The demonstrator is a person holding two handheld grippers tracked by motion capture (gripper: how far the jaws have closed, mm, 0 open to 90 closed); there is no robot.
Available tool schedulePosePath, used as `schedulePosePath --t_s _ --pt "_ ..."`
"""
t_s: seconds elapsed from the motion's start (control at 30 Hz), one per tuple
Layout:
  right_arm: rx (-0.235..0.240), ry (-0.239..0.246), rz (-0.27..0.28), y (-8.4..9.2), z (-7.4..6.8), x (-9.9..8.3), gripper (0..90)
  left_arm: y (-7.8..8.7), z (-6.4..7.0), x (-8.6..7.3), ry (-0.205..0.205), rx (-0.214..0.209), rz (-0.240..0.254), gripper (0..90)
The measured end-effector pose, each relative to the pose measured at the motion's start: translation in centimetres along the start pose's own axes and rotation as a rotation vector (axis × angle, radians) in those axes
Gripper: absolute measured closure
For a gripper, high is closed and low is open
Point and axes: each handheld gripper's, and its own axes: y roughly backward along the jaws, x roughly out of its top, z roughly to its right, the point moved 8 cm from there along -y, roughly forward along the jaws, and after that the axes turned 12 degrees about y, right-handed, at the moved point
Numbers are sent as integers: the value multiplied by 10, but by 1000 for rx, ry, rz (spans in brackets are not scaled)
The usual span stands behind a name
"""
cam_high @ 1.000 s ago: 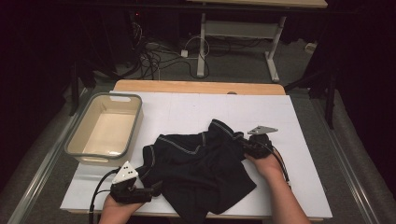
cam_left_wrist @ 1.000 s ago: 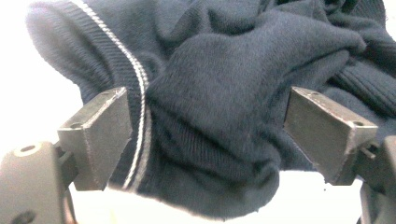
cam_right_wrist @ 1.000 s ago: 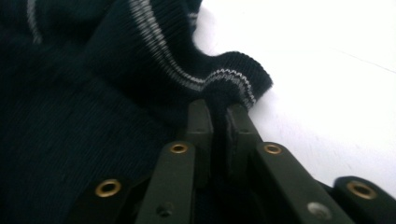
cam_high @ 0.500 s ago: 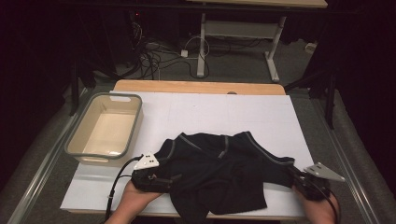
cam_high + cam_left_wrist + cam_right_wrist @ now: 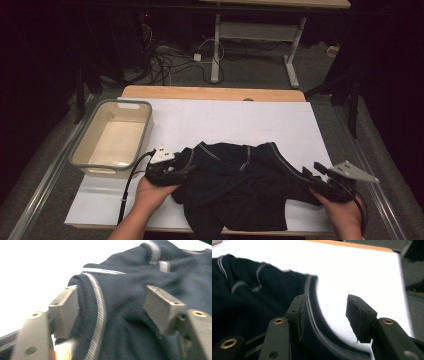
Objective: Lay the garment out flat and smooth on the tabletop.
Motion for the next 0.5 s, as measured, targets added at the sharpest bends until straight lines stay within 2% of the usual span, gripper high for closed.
schedulePosePath --t_s 0.1,0.17,0.27,0.3,0.33,0.37,0.4,0.5 --pt "56 18 -43 -34 -8 14 486 -18 -7 9 14 56 -51 230" --pt "104 14 -128 -59 -15 11 376 -27 -15 7 30 115 -89 242" --pt "136 29 -241 -83 -23 -3 239 -33 -23 -5 39 138 -156 343" --pt "164 27 -274 -86 -25 -9 213 -31 -24 -10 37 131 -158 383" --pt "165 44 -284 -85 -28 -10 245 -29 -24 -14 36 122 -152 432" --pt "172 78 -291 -83 -32 -10 320 -26 -25 -19 34 119 -144 463" --pt "183 113 -281 -81 -38 -10 431 -22 -26 -23 33 127 -134 463" --pt "229 150 -243 -77 -47 -9 705 -14 -24 -36 26 116 -108 463"
